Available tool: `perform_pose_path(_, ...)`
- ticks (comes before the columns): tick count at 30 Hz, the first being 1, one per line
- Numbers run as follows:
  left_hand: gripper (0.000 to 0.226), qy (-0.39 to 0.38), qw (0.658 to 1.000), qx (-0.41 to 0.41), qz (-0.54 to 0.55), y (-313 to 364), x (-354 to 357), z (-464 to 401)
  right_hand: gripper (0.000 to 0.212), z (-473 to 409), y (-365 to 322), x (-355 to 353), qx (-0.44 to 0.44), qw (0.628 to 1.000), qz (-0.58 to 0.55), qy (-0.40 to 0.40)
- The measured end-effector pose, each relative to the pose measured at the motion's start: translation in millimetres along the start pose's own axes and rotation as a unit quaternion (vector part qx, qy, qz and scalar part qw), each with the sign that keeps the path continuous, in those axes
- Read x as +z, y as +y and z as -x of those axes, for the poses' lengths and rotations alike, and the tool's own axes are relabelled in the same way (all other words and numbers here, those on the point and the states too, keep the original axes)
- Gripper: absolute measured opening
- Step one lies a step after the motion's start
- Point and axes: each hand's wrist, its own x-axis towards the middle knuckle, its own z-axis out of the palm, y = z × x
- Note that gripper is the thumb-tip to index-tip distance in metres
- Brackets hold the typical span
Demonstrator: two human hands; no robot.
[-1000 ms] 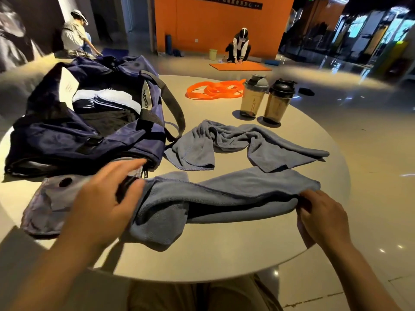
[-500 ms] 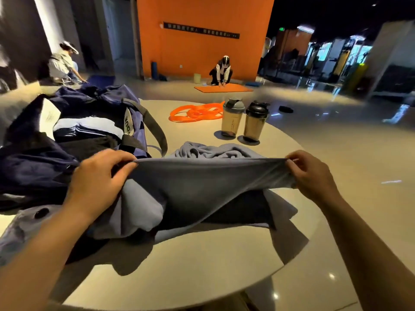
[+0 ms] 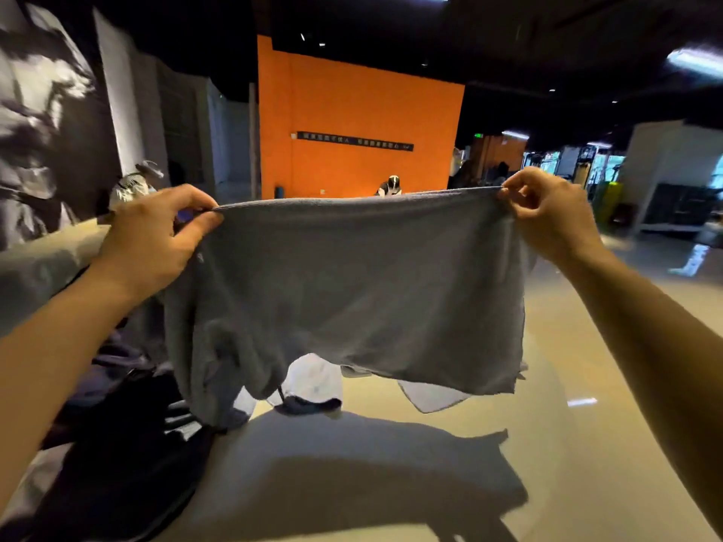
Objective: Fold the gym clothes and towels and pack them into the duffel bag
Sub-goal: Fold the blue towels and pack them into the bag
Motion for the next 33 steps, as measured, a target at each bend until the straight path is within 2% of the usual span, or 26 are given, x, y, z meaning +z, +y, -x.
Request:
perform_pose_path(2,0.038,-0.041,0.999,-0.013,0.017,4.8,-1.9,1.4,0.022,0.2,3.1,-1.9,0.008,1.0,0.003,0.003)
perform_pose_path(5,0.021,-0.053,0.998,0.002,0.027,11.6,2.9,8.5,0.023,7.7,13.9,0.2,0.028,1.0,0.003,-0.008)
perform_pose_path(7,0.017,-0.063,0.998,0.016,0.027,17.0,7.2,10.7,0.023,13.1,22.2,2.8,0.047,0.999,0.007,-0.01)
perform_pose_path(12,0.003,-0.151,0.984,0.007,0.09,31.7,25.1,13.7,0.021,19.9,47.3,21.7,0.118,0.992,0.038,-0.024)
perform_pose_path(14,0.006,-0.19,0.975,0.018,0.112,42.4,38.1,19.8,0.019,28.7,59.1,40.1,0.143,0.987,0.043,-0.06)
perform_pose_path(17,0.008,-0.222,0.97,0.032,0.094,49.5,63.3,36.1,0.017,55.2,70.7,74.2,0.154,0.972,0.067,-0.166)
perform_pose_path(19,0.009,-0.254,0.963,0.014,0.086,48.7,76.3,46.7,0.016,73.0,73.7,93.6,0.173,0.952,0.075,-0.241)
perform_pose_path(21,0.007,-0.288,0.953,-0.006,0.091,47.4,85.2,56.4,0.018,86.3,68.2,103.7,0.181,0.941,0.07,-0.276)
perform_pose_path(23,0.005,-0.297,0.949,-0.014,0.107,50.7,91.0,64.5,0.026,97.8,51.4,107.9,0.148,0.944,0.0,-0.295)
perform_pose_path(24,0.006,-0.298,0.947,-0.012,0.117,54.0,93.3,67.2,0.032,103.0,37.7,109.7,0.133,0.936,-0.074,-0.317)
perform_pose_path(26,0.007,-0.302,0.942,-0.001,0.143,62.7,97.8,71.0,0.036,115.8,4.1,111.0,0.098,0.888,-0.234,-0.383)
perform_pose_path(27,0.008,-0.306,0.94,0.005,0.154,66.3,99.9,72.4,0.027,120.7,-10.5,112.6,0.075,0.858,-0.295,-0.414)
perform_pose_path(29,0.008,-0.3,0.939,0.01,0.164,71.4,102.4,75.1,0.019,125.9,-25.3,118.2,0.041,0.789,-0.368,-0.49)
perform_pose_path(30,0.01,-0.295,0.941,0.006,0.165,71.2,102.7,76.2,0.02,127.0,-21.4,123.5,0.044,0.78,-0.385,-0.492)
perform_pose_path(32,0.016,-0.309,0.935,-0.024,0.172,65.6,101.8,79.3,0.022,124.5,-17.6,112.2,0.102,0.821,-0.377,-0.417)
perform_pose_path(33,0.022,-0.34,0.921,-0.052,0.182,60.7,101.0,81.9,0.017,121.6,-13.7,106.0,0.105,0.842,-0.37,-0.379)
